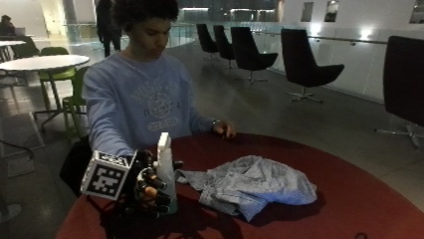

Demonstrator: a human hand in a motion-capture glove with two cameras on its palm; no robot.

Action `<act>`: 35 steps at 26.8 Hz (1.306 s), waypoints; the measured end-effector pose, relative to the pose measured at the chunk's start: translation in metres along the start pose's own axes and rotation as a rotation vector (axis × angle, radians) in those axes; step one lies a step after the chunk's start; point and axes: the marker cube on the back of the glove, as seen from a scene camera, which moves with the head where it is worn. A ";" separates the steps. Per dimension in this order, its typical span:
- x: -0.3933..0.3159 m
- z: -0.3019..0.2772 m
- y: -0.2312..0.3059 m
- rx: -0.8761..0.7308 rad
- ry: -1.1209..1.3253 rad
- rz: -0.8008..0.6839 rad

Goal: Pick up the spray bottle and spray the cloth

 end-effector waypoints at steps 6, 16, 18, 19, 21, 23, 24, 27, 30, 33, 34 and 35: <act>0.000 0.001 0.000 0.018 -0.084 -0.031; -0.031 -0.006 0.004 -0.054 -0.250 -0.138; -0.042 -0.005 0.003 -0.099 -0.265 -0.145; -0.047 -0.004 0.002 -0.123 -0.267 -0.148; -0.058 -0.002 0.000 -0.174 -0.260 -0.152; -0.068 0.000 -0.003 -0.232 -0.245 -0.154; -0.073 0.001 -0.005 -0.263 -0.238 -0.151; -0.086 0.005 -0.009 -0.361 -0.219 -0.133; -0.095 0.011 -0.011 -0.463 -0.200 -0.107; -0.102 0.017 -0.010 -0.557 -0.190 -0.080; -0.104 0.020 -0.010 -0.586 -0.189 -0.071; -0.107 0.022 -0.010 -0.613 -0.188 -0.062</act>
